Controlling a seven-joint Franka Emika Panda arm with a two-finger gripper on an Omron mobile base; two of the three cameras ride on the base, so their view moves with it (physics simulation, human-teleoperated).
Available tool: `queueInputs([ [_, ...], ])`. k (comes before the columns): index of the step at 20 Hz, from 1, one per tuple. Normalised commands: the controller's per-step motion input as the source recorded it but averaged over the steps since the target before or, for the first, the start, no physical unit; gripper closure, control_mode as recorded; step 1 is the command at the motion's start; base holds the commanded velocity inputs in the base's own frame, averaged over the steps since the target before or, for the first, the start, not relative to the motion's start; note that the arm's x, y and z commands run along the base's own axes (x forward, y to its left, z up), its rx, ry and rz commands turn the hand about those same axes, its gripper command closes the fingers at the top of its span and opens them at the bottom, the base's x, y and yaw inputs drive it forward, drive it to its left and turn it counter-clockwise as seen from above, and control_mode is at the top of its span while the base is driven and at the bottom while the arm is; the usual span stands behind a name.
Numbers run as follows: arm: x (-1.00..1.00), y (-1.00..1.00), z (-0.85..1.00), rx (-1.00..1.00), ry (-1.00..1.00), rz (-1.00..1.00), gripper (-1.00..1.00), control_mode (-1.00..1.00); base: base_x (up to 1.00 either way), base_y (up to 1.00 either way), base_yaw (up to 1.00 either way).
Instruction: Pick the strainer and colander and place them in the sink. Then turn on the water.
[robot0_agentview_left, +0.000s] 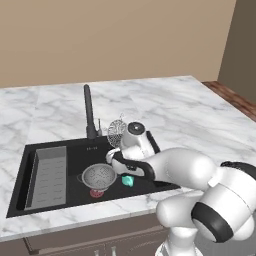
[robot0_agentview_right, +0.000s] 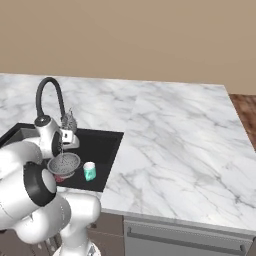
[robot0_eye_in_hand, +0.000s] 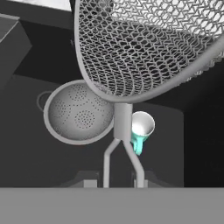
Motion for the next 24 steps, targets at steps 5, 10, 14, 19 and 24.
queueInputs([
  [5, 0.0, 0.29, -0.21, 0.0, 0.0, 0.06, 1.0, -1.0, 0.0, 0.0, 0.0],
  [10, 0.0, 0.22, -0.17, 0.0, 0.02, 0.07, 1.0, -1.0, 0.0, 0.0, 0.0],
  [14, 0.02, 0.17, -0.15, 0.0, 0.0, 0.05, 1.0, -1.0, 0.0, 0.0, 0.0],
  [19, 0.0, 0.01, -0.11, 0.0, 0.01, 0.03, 1.0, -1.0, 0.0, 0.0, 0.0],
  [24, 0.0, 0.0, -0.17, 0.0, 0.01, 0.0, 1.0, -1.0, 0.0, 0.0, 0.0],
])
